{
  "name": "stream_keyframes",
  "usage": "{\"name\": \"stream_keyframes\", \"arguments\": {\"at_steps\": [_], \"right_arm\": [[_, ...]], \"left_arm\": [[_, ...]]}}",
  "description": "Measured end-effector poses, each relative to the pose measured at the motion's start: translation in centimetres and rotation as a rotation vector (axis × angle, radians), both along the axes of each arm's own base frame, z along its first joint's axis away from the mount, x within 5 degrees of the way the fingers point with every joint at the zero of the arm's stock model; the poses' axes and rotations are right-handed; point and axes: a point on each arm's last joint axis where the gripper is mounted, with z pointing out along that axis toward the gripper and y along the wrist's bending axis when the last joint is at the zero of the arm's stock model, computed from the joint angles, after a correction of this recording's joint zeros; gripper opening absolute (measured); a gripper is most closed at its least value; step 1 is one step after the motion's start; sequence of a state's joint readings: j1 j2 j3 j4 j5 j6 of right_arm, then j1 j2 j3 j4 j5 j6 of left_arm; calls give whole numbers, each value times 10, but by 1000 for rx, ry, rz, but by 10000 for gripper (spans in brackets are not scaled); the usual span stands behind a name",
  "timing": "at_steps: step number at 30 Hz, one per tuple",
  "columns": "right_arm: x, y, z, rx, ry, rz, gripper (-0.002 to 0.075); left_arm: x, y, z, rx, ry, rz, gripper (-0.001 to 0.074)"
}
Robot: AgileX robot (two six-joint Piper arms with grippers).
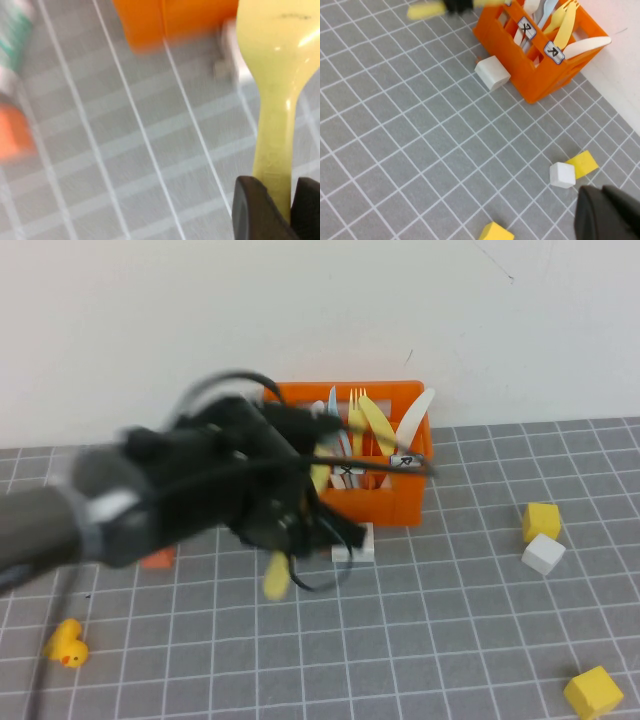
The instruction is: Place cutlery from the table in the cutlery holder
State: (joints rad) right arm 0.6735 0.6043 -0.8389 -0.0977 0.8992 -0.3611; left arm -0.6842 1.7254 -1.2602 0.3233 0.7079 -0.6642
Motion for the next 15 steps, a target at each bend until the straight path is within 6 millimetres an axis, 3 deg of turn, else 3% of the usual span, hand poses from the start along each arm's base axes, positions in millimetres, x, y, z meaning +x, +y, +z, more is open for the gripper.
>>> {"name": "stream_keyframes", "arguments": {"at_steps": [3, 8, 15], "right_arm": [[0, 0, 0, 0, 0, 0, -1], [1, 1, 2, 13, -19, 1, -1], [2, 2, 4, 32, -44, 4, -1]], "left_arm": [[-6, 12, 40, -7, -159, -25, 126], [-1, 30, 86, -40, -452, -5, 20], [21, 54, 99, -171, -608, 191, 2]]}}
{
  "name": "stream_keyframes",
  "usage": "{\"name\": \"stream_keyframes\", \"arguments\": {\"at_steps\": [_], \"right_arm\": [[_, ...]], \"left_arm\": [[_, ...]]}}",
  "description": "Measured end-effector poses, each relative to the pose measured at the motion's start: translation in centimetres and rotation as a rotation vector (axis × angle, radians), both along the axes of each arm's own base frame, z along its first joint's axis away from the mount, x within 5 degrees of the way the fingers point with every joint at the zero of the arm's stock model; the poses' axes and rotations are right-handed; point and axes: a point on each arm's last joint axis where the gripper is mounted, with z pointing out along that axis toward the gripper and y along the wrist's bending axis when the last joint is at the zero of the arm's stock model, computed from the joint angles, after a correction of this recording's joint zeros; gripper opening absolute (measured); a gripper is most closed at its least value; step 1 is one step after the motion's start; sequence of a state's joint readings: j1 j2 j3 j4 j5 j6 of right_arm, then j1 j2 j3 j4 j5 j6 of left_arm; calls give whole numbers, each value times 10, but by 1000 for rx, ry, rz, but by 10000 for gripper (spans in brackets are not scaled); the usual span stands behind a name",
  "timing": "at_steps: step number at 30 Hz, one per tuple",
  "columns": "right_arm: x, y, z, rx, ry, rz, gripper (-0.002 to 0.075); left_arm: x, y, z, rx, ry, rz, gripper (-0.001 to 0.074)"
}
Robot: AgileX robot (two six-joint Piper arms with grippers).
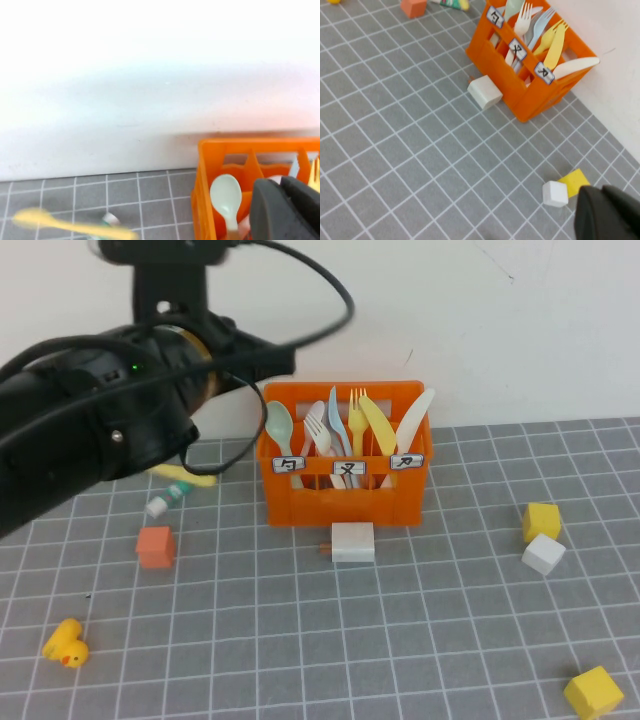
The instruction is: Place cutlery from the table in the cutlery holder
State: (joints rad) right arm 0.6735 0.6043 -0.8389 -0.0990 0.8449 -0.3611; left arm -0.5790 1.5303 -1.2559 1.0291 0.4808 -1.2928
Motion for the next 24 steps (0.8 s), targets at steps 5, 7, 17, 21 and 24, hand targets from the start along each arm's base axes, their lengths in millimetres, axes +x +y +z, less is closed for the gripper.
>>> {"name": "stream_keyframes", "arguments": {"at_steps": [5, 7, 17, 21, 24], "right_arm": [[0, 0, 1, 7, -8, 0, -1], [1, 0, 1, 8, -10, 0, -1], [1, 0, 1, -2, -17, 6, -1], [1, 0, 1, -29, -35, 28, -1], [-1, -1, 0, -47, -53, 48, -1]], "left_arm": [[0, 5, -2, -55, 29, 65, 1], [0, 8, -4, -69, 55, 95, 1], [2, 46, -34, -136, 323, 67, 1], [-19, 47, -2, -119, 228, -74, 1], [-45, 56, 34, -152, 64, -121, 1]]}}
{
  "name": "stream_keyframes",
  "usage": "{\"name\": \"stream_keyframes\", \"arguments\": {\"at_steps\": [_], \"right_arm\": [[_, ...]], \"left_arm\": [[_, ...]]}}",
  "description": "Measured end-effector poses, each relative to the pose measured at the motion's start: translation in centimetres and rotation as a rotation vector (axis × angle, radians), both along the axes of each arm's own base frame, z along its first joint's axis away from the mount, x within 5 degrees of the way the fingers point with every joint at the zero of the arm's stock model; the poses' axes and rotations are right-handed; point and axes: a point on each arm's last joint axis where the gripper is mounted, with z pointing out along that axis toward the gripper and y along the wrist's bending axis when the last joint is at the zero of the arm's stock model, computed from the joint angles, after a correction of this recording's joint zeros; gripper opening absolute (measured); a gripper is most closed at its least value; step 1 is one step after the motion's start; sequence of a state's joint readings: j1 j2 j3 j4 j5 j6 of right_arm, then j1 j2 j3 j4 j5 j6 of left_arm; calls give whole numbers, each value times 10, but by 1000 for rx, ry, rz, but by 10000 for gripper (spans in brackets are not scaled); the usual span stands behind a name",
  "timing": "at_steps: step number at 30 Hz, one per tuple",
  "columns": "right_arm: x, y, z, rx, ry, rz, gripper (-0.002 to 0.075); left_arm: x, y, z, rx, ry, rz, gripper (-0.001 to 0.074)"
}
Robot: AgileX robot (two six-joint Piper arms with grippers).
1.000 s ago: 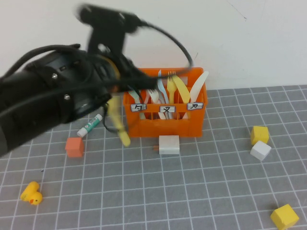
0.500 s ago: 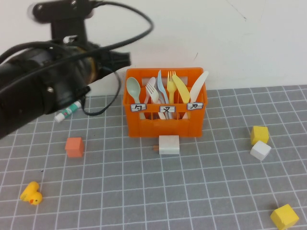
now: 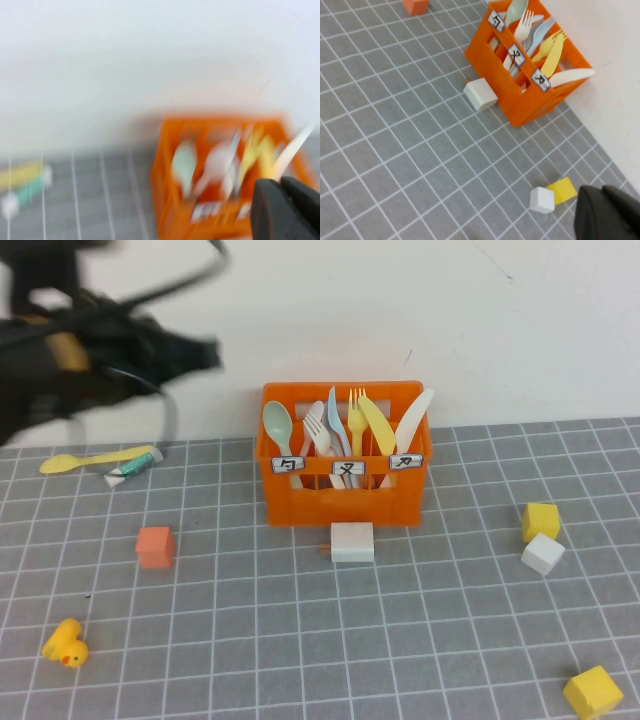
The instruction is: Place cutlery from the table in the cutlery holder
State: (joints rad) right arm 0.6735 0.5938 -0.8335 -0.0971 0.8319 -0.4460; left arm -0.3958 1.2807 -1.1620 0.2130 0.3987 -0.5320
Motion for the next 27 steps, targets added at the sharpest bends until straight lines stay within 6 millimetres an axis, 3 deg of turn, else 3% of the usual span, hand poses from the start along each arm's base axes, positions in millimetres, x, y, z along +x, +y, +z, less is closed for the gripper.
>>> {"name": "stream_keyframes", "arguments": {"at_steps": [3, 7, 11, 15, 20, 27], "right_arm": [[-7, -4, -9, 5, -20, 24, -1], [-18, -11, -33, 20, -36, 38, -1], [-29, -19, -63, 37, -43, 44, -1], [-36, -21, -87, 78, -8, 41, -1], [-38, -20, -100, 127, 56, 21, -1], [-39, -20, -101, 153, 72, 9, -1]], "left_arm": [[-38, 16, 29, -29, -178, -18, 1], [-88, 37, 35, 6, -328, -32, 1], [-134, 57, 18, 19, -394, -31, 0], [-168, 73, -17, 70, -434, -34, 1], [-192, 84, -52, 105, -465, -33, 0], [-209, 91, -73, 99, -503, -28, 1]]}}
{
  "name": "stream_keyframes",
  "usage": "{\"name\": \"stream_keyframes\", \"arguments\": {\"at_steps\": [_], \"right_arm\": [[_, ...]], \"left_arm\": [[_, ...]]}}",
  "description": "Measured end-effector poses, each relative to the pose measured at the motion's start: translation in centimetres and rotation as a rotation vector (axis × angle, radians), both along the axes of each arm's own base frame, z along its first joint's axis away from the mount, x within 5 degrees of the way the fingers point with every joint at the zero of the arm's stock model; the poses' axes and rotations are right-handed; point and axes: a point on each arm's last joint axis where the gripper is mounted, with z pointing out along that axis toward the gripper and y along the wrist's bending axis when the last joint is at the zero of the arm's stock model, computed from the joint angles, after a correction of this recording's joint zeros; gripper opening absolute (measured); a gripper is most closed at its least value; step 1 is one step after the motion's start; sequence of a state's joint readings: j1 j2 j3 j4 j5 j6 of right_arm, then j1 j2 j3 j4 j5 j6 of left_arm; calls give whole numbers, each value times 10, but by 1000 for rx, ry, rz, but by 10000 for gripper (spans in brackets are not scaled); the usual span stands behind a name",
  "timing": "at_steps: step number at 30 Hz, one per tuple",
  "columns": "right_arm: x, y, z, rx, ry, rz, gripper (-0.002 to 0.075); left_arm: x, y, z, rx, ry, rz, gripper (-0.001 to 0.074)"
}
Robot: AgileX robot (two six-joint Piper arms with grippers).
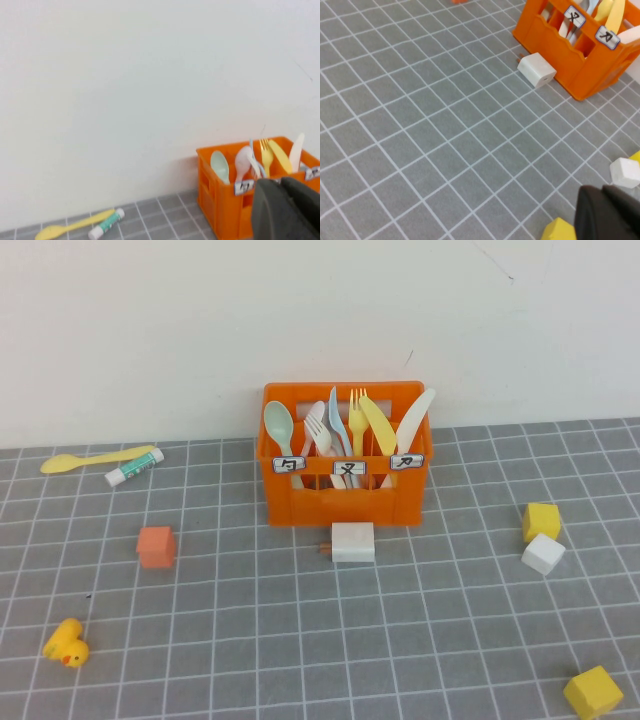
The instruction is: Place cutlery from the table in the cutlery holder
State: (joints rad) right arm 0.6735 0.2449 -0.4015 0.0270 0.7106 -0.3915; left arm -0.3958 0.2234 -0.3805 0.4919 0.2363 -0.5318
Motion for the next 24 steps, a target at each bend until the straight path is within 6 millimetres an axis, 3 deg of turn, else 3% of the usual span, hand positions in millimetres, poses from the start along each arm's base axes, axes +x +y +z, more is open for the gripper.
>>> {"name": "stream_keyframes", "arguments": {"at_steps": [9, 17, 24], "right_arm": [[0, 0, 0, 2, 0, -1, -1], [0, 0, 0, 1, 1, -1, -1], [0, 0, 0, 3, 0, -1, -1]], "left_arm": [[4, -2, -22, 28, 58, 1, 0], [-2, 3, -29, 29, 35, 25, 0], [-14, 14, -71, -100, 80, 161, 0]]}}
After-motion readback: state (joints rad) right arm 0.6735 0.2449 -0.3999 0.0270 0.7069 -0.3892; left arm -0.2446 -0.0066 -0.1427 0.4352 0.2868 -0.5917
